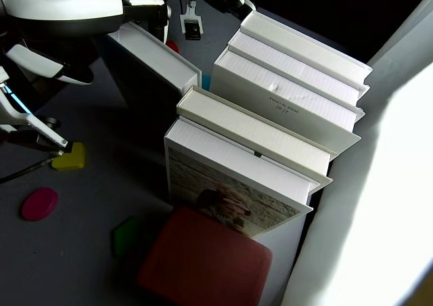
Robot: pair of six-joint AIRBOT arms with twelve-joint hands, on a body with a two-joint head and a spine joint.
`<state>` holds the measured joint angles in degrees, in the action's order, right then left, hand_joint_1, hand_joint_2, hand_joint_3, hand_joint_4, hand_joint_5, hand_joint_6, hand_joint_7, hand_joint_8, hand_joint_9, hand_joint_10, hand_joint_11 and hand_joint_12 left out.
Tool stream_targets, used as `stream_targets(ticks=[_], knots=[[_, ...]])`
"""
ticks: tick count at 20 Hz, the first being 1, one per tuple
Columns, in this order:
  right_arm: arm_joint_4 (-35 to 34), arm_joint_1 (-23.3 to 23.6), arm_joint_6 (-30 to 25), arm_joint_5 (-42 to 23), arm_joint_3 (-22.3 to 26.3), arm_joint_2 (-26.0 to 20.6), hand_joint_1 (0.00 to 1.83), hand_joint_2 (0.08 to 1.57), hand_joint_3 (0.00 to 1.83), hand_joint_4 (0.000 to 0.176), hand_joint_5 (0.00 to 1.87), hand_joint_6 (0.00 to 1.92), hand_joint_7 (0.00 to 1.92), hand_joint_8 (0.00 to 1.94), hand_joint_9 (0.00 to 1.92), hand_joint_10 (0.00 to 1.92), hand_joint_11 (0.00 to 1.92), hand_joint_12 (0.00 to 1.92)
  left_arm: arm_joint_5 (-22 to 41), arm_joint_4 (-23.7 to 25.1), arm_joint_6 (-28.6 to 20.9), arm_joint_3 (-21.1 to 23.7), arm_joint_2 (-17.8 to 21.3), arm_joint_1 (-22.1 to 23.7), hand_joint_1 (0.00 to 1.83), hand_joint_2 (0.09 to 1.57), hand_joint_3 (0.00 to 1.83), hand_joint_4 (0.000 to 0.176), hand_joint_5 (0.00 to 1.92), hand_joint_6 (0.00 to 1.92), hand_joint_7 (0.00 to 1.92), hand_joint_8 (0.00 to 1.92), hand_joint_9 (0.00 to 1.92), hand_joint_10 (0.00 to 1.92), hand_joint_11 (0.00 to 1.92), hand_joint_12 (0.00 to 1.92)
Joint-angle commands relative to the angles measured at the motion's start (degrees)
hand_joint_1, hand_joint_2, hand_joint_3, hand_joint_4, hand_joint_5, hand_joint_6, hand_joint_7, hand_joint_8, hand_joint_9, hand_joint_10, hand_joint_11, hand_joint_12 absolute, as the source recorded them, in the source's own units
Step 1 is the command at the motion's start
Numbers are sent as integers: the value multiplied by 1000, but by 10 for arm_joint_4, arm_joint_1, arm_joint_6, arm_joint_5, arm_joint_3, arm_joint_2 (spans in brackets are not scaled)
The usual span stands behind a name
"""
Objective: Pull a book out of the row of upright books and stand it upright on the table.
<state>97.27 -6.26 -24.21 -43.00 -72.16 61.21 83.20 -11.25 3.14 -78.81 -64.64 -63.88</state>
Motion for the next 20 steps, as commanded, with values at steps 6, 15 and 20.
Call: stream_targets(ticks=[6,15,20], knots=[[-85,11,14,-2,0,-21,970,793,0,75,0,0,0,0,0,0,0,9,74,-12,-4,-3,-1,2,205,1345,0,74,113,16,0,0,0,0,0,0],[-320,-24,165,10,16,-108,905,1013,92,0,0,0,0,0,0,0,0,0,82,-16,-4,-1,-1,2,238,1345,0,83,92,1,0,0,0,0,0,0],[-558,-134,310,-30,30,-154,790,1124,145,0,0,0,0,0,0,0,0,0,90,-22,-5,2,0,-5,246,1348,1,47,102,8,0,0,0,0,0,0]])
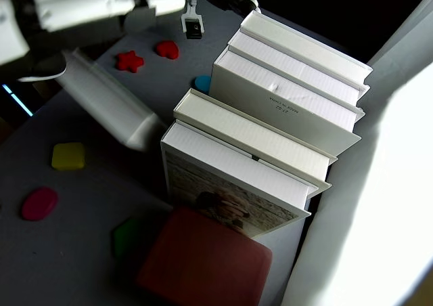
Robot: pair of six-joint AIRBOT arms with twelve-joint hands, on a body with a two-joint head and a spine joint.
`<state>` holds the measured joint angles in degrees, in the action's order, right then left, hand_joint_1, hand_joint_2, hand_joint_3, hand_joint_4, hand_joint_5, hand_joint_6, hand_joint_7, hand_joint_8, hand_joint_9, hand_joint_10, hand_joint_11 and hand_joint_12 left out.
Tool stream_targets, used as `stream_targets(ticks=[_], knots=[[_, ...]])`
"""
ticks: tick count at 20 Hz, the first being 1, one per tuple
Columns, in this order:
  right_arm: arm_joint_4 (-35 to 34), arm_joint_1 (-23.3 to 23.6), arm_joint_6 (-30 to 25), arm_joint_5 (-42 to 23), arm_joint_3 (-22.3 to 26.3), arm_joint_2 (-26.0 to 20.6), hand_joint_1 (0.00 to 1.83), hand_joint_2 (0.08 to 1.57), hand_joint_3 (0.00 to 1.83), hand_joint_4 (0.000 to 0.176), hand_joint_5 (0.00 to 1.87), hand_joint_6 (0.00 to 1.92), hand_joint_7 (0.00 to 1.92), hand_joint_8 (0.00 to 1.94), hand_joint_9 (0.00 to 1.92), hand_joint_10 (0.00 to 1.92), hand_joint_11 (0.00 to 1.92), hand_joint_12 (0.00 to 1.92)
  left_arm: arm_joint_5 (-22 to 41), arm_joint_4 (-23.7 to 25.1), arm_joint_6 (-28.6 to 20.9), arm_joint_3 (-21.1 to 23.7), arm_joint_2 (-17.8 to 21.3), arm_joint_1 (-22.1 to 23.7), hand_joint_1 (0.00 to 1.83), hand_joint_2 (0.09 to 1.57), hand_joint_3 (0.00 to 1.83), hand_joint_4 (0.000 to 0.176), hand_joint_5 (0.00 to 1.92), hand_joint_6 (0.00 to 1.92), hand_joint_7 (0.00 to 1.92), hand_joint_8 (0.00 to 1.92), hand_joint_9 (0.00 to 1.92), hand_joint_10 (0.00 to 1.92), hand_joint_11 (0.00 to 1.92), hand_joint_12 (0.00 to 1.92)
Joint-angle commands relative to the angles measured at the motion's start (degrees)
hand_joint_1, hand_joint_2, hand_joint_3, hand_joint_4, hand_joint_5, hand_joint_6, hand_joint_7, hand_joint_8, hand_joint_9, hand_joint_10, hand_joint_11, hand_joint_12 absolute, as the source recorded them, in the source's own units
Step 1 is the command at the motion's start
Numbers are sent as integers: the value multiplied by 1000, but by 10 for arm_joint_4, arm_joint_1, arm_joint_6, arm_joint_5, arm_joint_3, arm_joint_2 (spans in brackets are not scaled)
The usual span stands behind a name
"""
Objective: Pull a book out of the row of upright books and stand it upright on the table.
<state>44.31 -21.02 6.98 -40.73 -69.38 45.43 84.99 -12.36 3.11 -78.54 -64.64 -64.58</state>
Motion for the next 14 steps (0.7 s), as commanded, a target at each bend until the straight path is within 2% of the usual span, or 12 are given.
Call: stream_targets(ticks=[1,2,4,5,6,7,8,9,10,12,13,14], knots=[[-88,-18,26,-77,6,-5,744,1109,138,0,0,0,0,0,0,0,0,0,76,-13,-5,0,0,1,255,1357,4,46,102,8,0,0,0,0,0,0],[-126,-43,45,-95,10,-12,727,1036,103,10,0,0,0,0,0,0,0,0,78,-14,-5,0,0,1,278,1361,4,42,97,5,0,0,0,0,0,0],[-236,-121,95,-158,20,-21,709,1030,98,0,0,0,0,0,0,0,0,0,88,-20,-4,4,3,-2,296,1370,6,24,76,0,0,0,0,0,4,2],[-272,-154,108,-185,23,-21,709,1030,98,0,0,0,0,0,0,0,0,0,90,-21,-4,4,3,-4,296,1370,6,24,76,0,0,0,0,0,4,2],[-302,-180,114,-209,25,-21,712,1039,101,0,0,0,0,0,0,0,0,0,93,-24,-2,5,4,-5,296,1375,7,1,79,2,0,0,0,0,36,17],[-335,-211,121,-237,27,-20,712,1039,101,0,0,0,0,0,0,0,0,0,95,-25,0,7,4,-5,296,1375,7,1,79,2,0,0,0,0,36,17],[-372,-249,126,-269,29,-17,609,1077,116,0,0,0,0,0,0,0,0,0,101,-27,0,8,5,-5,256,1369,3,28,31,1,0,0,0,0,30,20],[-401,-275,127,-299,30,-11,415,1170,149,0,0,0,0,0,0,0,0,0,106,-28,1,9,5,-5,344,1355,0,34,5,0,0,0,0,0,5,3],[-431,-300,127,-332,32,-6,310,1264,56,0,0,0,0,0,0,0,0,0,111,-29,1,10,5,-5,356,1358,0,61,0,0,0,0,0,0,0,0],[-482,-349,127,-393,37,-1,330,1283,45,0,0,0,0,0,0,0,0,0,121,-32,5,14,5,-5,283,1347,0,105,0,0,0,0,0,0,0,0],[-500,-368,127,-417,40,-1,334,1290,42,0,0,0,0,0,0,0,27,13,126,-33,5,15,6,-5,242,1335,0,103,0,0,0,0,0,0,0,0],[-517,-385,127,-441,45,-1,298,1311,45,0,0,0,0,0,0,0,30,21,130,-34,5,16,6,-5,187,1350,2,118,0,0,0,0,0,0,0,0]])
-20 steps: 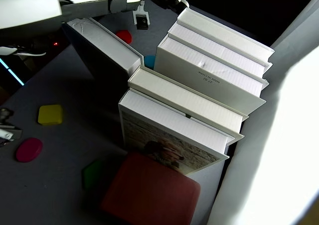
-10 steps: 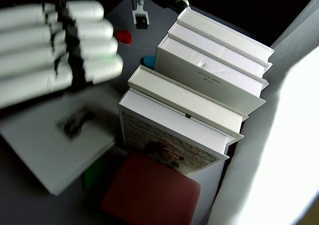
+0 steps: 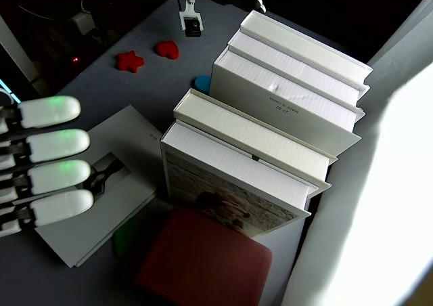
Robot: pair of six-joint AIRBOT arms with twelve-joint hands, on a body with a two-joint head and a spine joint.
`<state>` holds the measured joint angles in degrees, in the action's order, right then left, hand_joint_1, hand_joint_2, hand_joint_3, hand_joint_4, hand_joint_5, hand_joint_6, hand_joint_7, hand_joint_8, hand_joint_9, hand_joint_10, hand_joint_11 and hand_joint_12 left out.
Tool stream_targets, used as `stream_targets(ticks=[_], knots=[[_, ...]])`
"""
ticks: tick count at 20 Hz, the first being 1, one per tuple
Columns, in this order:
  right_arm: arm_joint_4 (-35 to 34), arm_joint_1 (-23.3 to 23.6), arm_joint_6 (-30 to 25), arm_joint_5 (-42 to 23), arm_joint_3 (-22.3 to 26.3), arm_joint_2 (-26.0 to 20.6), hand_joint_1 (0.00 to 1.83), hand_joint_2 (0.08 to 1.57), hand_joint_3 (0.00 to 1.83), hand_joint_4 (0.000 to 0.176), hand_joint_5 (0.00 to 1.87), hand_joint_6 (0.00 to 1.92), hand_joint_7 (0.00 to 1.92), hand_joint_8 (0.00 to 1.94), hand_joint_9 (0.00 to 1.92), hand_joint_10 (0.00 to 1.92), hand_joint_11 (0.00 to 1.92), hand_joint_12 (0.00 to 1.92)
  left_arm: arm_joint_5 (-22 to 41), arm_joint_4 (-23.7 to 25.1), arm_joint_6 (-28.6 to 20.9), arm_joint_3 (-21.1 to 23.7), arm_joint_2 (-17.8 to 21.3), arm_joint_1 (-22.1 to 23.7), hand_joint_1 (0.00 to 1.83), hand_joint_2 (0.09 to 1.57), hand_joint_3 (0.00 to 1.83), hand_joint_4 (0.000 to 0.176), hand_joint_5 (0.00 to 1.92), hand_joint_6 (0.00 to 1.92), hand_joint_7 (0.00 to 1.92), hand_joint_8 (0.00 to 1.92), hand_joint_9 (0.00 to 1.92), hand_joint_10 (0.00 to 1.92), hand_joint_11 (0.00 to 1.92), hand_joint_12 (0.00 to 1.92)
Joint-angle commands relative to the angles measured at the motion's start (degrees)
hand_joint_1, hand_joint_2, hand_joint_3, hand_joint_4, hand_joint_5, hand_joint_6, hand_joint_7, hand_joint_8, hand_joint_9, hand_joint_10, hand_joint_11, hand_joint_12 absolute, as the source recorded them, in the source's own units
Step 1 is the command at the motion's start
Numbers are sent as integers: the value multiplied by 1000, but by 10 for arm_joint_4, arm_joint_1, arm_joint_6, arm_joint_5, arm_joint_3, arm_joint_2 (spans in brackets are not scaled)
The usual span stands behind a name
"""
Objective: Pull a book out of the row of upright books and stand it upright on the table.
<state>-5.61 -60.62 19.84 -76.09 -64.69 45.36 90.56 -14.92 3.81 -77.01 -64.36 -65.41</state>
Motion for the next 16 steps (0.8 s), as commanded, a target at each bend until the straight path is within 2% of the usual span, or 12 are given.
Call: stream_targets(ticks=[1,2,4,5,6,7,9,10,11,13,15,16], knots=[[-28,-3,1,-107,2,-3,230,1337,48,0,0,0,0,0,0,0,5,3,77,-9,-2,1,3,3,136,1373,11,114,0,0,0,0,0,0,0,0],[-38,-16,5,-125,9,-6,217,1344,47,0,0,0,0,0,0,0,0,0,80,-9,0,2,4,3,119,1361,4,128,0,0,0,0,0,0,0,0],[-40,-22,17,-140,18,-11,150,1385,46,0,0,0,0,0,0,0,0,0,84,-9,1,3,5,4,101,1358,2,123,0,0,0,0,0,0,4,2],[-39,-22,22,-144,21,-13,111,1402,44,0,0,0,0,0,0,0,0,0,85,-9,1,3,5,4,92,1344,0,132,0,0,0,0,0,0,6,3],[-38,-22,30,-152,26,-15,153,1399,32,0,0,0,0,0,0,0,0,0,86,-9,0,3,5,5,66,1350,0,94,0,0,0,0,0,0,0,0],[-38,-22,36,-161,30,-17,196,1387,20,0,0,0,0,0,0,0,12,7,86,-8,0,3,5,6,42,1358,3,84,0,0,0,0,0,0,0,0],[-37,-22,49,-176,38,-20,232,1383,13,0,0,0,0,0,1,0,18,17,87,-6,-2,3,5,9,62,1364,4,118,0,0,0,0,0,0,0,1],[-36,-22,53,-179,41,-21,248,1392,0,0,0,0,0,0,10,10,3,159,87,-6,-2,3,5,10,66,1378,10,104,0,0,0,0,0,0,0,0],[-35,-22,56,-181,43,-22,271,1388,0,0,0,0,0,0,13,14,0,192,87,-4,-2,3,5,11,66,1384,12,106,0,0,0,0,0,0,0,0],[-36,-23,56,-188,44,-21,311,1391,0,0,0,0,0,0,0,4,0,268,87,-1,-2,3,6,15,44,1385,7,82,0,0,0,0,0,0,0,0],[-36,-24,57,-196,45,-19,326,1381,0,0,0,0,0,0,1,5,0,473,87,3,-1,4,8,18,67,1380,2,92,0,0,0,0,0,0,0,0],[-36,-25,57,-199,46,-18,368,1359,0,0,0,0,0,0,7,8,0,500,87,5,0,5,10,19,119,1394,5,99,0,0,0,0,0,0,0,0]])
